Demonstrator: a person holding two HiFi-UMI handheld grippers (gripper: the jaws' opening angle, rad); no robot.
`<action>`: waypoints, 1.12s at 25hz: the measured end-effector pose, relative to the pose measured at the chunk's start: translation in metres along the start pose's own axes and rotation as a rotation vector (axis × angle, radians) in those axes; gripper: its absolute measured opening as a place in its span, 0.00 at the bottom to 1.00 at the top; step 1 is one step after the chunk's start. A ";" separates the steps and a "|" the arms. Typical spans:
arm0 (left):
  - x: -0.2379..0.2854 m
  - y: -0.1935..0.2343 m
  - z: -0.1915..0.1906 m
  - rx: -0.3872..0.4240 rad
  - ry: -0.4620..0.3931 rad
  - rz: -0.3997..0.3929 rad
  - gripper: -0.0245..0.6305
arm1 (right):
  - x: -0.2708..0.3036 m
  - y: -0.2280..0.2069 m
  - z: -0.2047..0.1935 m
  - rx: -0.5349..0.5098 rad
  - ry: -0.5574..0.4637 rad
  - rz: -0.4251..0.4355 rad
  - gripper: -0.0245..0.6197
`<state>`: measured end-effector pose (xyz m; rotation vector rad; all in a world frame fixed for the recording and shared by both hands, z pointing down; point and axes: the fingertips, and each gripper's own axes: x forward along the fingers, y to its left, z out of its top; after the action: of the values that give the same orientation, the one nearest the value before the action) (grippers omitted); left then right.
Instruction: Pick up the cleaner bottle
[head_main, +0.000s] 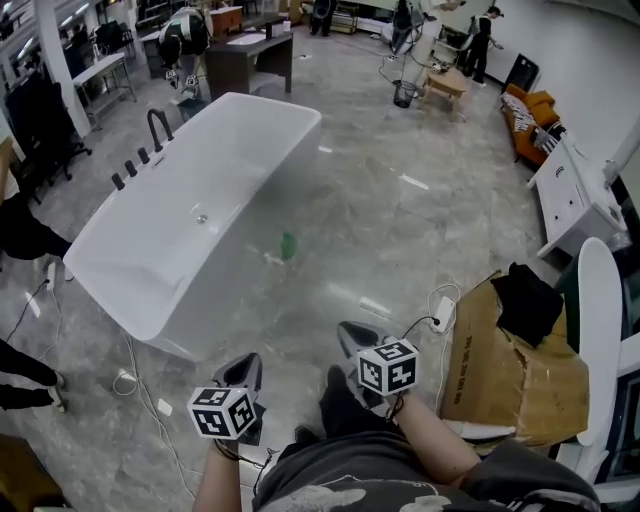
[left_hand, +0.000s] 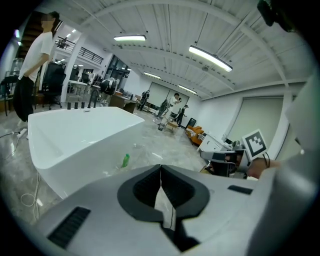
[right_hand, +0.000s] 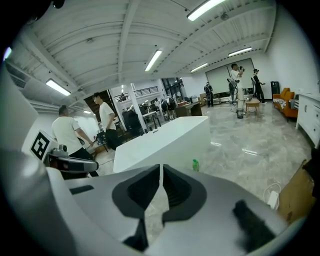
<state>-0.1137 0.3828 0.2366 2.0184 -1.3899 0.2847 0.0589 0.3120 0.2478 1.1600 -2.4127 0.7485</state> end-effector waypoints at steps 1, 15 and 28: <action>0.008 0.002 0.004 -0.002 0.006 0.002 0.06 | 0.007 -0.005 0.004 0.002 0.006 0.003 0.09; 0.151 -0.001 0.067 -0.003 0.099 0.023 0.06 | 0.087 -0.132 0.065 0.088 0.042 0.000 0.09; 0.221 -0.005 0.119 -0.016 0.072 0.100 0.06 | 0.105 -0.208 0.107 0.077 0.014 0.054 0.09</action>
<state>-0.0406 0.1440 0.2595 1.9097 -1.4456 0.3854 0.1517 0.0754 0.2807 1.1192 -2.4319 0.8708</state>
